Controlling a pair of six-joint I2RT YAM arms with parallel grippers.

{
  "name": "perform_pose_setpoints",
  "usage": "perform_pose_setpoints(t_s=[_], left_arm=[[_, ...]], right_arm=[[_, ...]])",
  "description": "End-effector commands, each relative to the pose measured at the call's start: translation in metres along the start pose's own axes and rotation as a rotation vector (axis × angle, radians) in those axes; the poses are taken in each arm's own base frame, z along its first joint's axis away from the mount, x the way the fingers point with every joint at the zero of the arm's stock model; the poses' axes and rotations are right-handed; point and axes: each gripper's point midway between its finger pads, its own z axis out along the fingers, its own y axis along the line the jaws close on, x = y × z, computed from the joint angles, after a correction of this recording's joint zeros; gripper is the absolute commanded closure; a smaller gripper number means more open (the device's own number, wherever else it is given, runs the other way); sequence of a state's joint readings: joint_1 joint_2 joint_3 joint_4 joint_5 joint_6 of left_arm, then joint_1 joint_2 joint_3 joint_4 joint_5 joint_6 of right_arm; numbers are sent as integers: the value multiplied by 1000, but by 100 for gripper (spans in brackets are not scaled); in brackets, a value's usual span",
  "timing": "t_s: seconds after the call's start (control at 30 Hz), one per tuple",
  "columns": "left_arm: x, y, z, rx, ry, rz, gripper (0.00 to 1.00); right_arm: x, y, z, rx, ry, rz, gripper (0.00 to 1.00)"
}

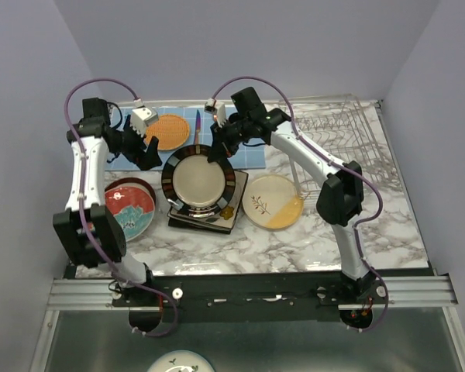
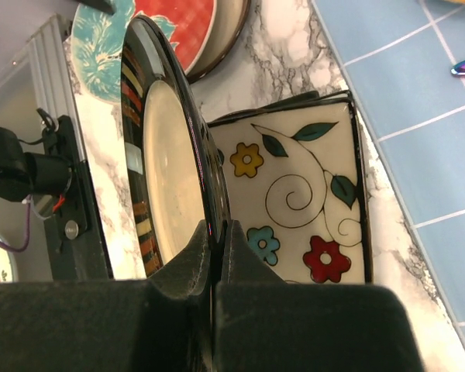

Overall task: Unload the plates from the dish rack
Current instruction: Place the plate at the center of the board.

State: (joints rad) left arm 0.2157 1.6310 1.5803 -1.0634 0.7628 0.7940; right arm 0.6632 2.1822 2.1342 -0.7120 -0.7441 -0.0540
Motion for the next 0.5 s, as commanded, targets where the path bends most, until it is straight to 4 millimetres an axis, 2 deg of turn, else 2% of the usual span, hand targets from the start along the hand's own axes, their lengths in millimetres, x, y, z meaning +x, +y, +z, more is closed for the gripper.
perform_pose_setpoints(t_s=[0.0,0.03,0.07,0.1,0.13,0.2,0.23,0.3,0.33,0.47], left_arm=[[-17,-5,-11,-150,-164,-20,6],[-20,-13,-18,-170,-190,-8,6],[-14,-14,-11,-182,-224,-61,6],[-12,-13,-12,-218,-239,-75,6],[-17,-19,-21,-254,-273,-62,6],[-6,-9,-21,-357,-308,-139,6],[-7,-11,-28,-396,-324,-129,6],[3,1,-31,-512,-357,-221,6],[8,9,-40,-594,-350,-234,7],[7,-10,-28,-469,-328,-235,9]], right_arm=[[-57,27,-24,6,-146,-106,99],[-58,24,-23,17,-151,-106,99],[-60,22,-23,28,-156,-107,99],[-60,19,-24,49,-158,-107,99],[-62,17,-23,54,-164,-112,99],[-61,16,-25,66,-164,-114,99],[-62,17,-25,66,-167,-115,99],[-63,17,-28,76,-170,-117,99],[-65,18,-29,76,-175,-119,99],[-66,20,-32,77,-176,-122,99]])
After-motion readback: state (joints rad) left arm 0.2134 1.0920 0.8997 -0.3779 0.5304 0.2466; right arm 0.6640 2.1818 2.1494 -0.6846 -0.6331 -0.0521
